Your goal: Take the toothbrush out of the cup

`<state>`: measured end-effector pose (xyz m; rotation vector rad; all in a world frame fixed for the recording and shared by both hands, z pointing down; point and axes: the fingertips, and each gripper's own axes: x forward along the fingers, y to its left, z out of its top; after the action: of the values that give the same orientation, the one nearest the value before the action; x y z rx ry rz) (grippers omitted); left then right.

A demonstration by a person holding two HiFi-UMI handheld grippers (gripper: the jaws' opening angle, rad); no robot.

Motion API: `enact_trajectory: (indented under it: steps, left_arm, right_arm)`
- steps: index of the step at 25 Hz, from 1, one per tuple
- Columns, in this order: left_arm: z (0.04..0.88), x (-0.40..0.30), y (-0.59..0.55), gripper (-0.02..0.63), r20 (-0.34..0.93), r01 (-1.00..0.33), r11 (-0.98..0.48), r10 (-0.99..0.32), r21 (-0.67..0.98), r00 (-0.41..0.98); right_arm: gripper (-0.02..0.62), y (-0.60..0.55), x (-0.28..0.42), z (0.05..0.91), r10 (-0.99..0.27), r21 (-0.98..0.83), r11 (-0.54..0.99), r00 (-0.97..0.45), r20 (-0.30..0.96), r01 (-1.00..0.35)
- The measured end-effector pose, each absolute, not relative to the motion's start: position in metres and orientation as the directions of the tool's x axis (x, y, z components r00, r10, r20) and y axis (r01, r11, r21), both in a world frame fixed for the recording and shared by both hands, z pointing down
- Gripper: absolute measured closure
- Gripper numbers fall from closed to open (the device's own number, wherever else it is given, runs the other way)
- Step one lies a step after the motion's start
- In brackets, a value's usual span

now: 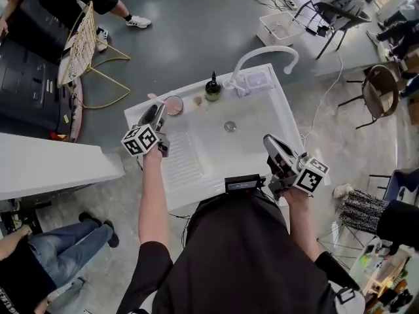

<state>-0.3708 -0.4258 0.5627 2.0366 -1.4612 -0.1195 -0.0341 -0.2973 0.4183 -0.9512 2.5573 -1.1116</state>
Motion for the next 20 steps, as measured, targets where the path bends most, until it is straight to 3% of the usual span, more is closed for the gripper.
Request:
enact_trajectory:
  steps: [8,13,20]
  left_arm:
    - [0.577,-0.375,-0.448,0.431,0.346,-0.879,-0.165,-0.874,0.447,0.340]
    - [0.576,-0.376,-0.448,0.554,0.344,-0.898,-0.153,-0.887,0.413,0.310]
    - [0.550,-0.372,-0.443,0.575,0.266,-0.900,-0.193,-0.912,0.390,0.311]
  right_arm:
    - [0.589,-0.290,-0.012,0.423,-0.660,-0.718,0.484,-0.748,0.075,-0.500]
    - [0.589,-0.291,-0.013,0.423,-0.655,-0.720,0.487,-0.752,0.073,-0.495]
    - [0.589,-0.290,-0.016,0.421,-0.643,-0.718,0.498,-0.762,0.072,-0.487]
